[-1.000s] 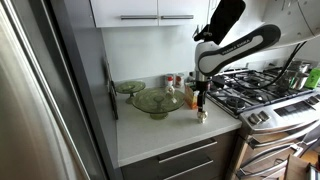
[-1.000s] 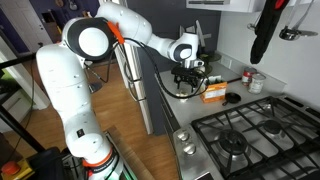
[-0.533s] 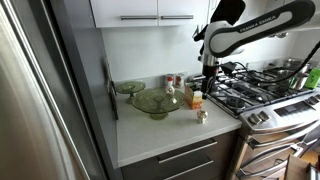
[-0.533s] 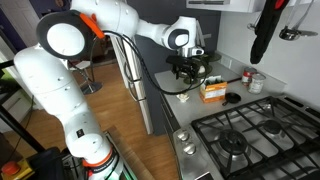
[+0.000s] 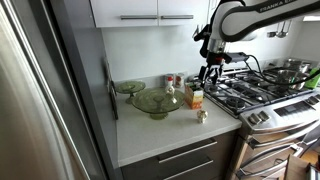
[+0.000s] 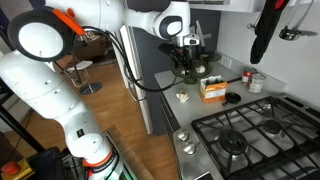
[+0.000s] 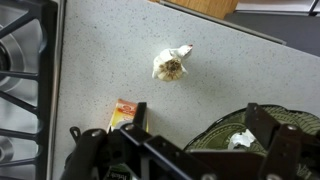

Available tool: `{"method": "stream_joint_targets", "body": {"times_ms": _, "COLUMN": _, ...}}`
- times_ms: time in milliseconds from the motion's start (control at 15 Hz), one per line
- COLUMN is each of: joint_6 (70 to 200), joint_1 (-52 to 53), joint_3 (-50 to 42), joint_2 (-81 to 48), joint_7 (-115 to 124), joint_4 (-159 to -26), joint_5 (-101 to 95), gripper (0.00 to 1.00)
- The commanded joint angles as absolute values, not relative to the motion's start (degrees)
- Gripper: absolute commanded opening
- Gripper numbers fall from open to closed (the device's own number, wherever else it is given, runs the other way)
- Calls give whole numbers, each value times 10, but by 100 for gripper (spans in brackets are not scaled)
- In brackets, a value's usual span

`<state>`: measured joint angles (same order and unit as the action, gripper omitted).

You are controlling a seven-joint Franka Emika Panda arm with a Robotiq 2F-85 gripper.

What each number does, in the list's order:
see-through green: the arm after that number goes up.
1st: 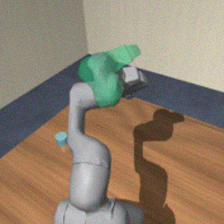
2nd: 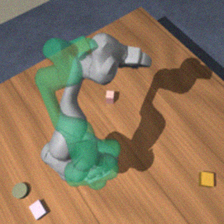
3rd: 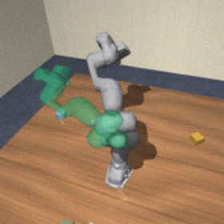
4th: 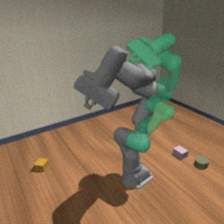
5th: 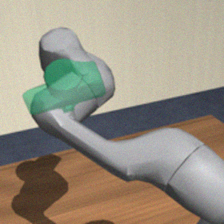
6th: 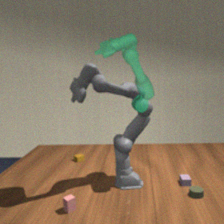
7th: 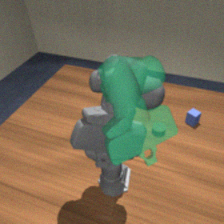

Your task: Put the egg holder on the counter then put a bulb of garlic on it

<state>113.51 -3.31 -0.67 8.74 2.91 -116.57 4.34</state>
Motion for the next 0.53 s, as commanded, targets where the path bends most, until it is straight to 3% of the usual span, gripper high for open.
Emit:
{"method": "stream_joint_targets", "body": {"times_ms": 0, "joint_6": 1135, "joint_1": -28, "joint_3": -5, "joint_2": 116, "joint_7": 77, "joint_4": -1193, "joint_5": 35, "gripper": 100}}
{"method": "stream_joint_targets", "body": {"times_ms": 467, "joint_6": 1131, "joint_1": -21, "joint_3": -5, "joint_2": 100, "joint_7": 70, "joint_4": -1185, "joint_5": 49, "gripper": 100}}
